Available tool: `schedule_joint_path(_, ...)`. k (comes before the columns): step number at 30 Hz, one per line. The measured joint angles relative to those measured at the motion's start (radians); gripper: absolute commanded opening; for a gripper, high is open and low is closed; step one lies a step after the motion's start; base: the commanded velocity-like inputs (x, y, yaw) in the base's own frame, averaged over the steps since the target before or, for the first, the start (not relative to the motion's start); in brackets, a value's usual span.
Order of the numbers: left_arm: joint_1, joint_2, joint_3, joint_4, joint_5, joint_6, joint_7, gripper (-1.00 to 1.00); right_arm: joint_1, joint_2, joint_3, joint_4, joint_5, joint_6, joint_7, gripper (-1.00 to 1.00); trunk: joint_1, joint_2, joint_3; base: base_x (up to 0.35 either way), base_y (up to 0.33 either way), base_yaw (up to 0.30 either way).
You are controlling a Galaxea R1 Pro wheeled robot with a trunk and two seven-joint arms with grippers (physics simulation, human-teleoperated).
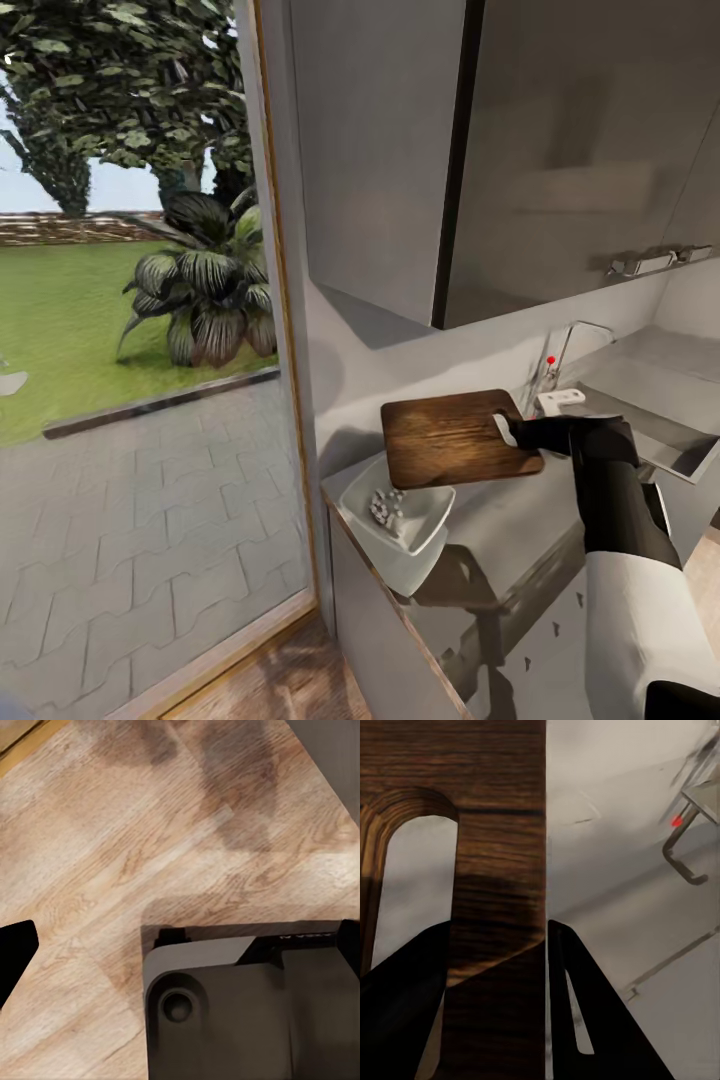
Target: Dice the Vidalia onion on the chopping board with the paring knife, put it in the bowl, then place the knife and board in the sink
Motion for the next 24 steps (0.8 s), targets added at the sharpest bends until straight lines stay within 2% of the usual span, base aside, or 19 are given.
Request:
schedule_joint_path(7,0.000,-0.001,0.000,0.000,0.000,-0.009,0.000,1.00,0.000,0.004,0.001,0.007,-0.001,-0.010,0.010,-1.00,0.000,0.000,0.000,-0.049,0.000,0.000)
schedule_joint_path(19,0.000,-0.001,-0.001,0.000,0.000,-0.010,0.000,1.00,0.000,0.007,0.003,0.008,0.002,-0.007,0.005,-1.00,0.001,0.000,0.000,-0.322,-0.013,0.000)
schedule_joint_path(24,0.000,-0.003,-0.001,0.000,0.000,-0.009,0.000,1.00,0.000,0.007,0.004,0.008,0.003,-0.007,0.006,-1.00,0.000,0.000,0.000,-0.223,-0.218,0.051)
